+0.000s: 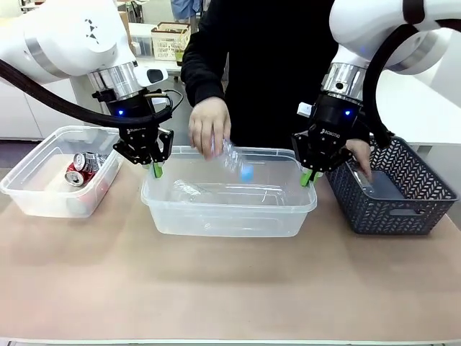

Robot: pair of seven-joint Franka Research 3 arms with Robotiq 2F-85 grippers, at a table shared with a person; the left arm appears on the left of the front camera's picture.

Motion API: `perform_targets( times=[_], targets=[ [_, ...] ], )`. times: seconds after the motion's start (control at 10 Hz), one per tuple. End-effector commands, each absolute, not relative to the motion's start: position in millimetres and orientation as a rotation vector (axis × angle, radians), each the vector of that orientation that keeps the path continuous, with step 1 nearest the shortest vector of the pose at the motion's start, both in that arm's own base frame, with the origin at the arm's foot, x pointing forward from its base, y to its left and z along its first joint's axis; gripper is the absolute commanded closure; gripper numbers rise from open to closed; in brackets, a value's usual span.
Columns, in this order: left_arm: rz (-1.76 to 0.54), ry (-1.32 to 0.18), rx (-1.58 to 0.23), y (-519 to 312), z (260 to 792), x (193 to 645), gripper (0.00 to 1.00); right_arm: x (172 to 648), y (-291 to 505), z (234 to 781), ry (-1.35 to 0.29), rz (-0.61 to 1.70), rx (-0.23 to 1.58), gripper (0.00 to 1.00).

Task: Sort the waste into each basket.
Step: Offer the picked Organizing box to the human.

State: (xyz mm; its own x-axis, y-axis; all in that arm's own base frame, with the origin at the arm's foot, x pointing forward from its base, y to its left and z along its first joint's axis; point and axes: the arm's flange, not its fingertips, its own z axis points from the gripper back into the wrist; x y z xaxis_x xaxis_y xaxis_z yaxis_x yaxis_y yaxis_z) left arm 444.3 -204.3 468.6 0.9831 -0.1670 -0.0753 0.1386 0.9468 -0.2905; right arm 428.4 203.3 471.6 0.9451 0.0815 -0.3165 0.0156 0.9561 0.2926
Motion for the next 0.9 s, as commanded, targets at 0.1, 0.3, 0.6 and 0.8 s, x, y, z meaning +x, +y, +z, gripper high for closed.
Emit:
perform_targets(
  times=[0.1,0.3,0.6,0.8],
  targets=[
    [-0.150,0.110,-0.281,-197.5,469.8,440.7,1.00,427.0,199.6,476.8,0.326,0.043,0.296,1.00],
    [-0.150,0.110,-0.281,-197.5,469.8,440.7,1.00,427.0,199.6,476.8,0.326,0.043,0.296,1.00],
    [-0.150,0.110,-0.281,-197.5,469.8,440.7,1.00,427.0,199.6,476.8,0.326,0.043,0.296,1.00],
    [-0.150,0.110,-0.281,-197.5,469.8,440.7,1.00,427.0,199.6,476.8,0.326,0.043,0.296,1.00]
  ],
)
